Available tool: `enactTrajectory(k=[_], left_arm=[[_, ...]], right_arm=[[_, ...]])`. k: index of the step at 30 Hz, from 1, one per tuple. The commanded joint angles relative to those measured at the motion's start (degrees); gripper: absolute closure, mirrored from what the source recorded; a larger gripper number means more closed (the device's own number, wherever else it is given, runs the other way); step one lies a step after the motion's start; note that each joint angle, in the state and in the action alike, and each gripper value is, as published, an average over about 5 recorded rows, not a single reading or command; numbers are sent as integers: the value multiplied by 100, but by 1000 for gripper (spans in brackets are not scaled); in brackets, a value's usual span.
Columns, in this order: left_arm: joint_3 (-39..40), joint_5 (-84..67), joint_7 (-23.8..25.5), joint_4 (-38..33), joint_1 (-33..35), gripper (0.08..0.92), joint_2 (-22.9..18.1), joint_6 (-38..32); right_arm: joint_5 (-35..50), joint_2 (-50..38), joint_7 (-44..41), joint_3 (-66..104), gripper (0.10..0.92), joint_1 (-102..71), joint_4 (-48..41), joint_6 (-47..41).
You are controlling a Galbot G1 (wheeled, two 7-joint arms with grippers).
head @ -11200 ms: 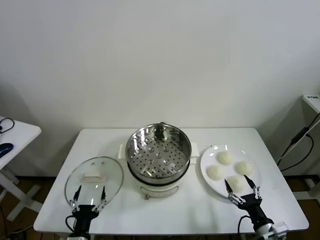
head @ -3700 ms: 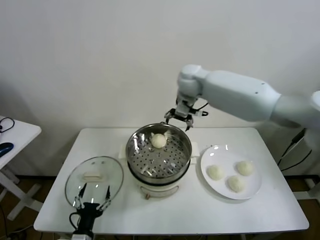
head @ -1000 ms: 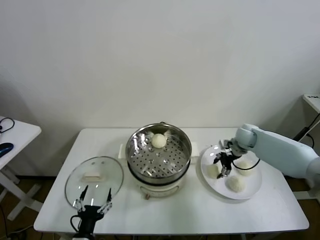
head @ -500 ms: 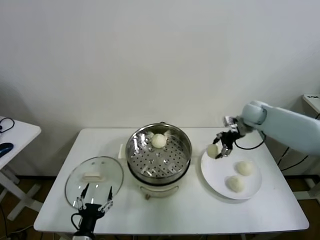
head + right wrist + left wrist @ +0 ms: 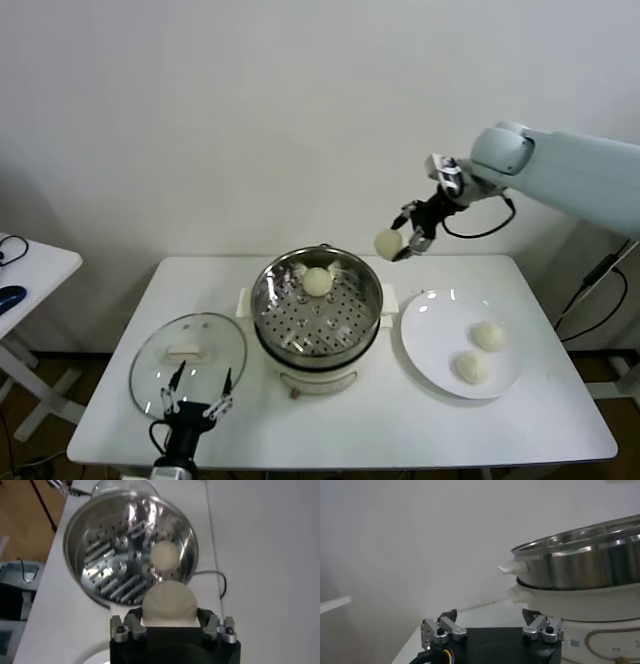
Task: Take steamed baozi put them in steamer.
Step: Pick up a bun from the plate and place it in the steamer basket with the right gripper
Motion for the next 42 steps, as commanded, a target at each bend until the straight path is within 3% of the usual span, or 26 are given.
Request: enactTrajectory(k=[1, 16, 42], left_arm=[[5, 27, 8, -116, -8, 177, 67, 65], [0, 130, 12, -142, -118, 177, 75, 160], [17, 149, 12, -91, -108, 177, 76, 133]], right_arm=[[500, 931, 223, 132, 313, -103, 80, -180], [18, 2006, 421, 429, 313, -1468, -586, -202], [-373, 2112, 420, 405, 313, -1840, -950, -153]])
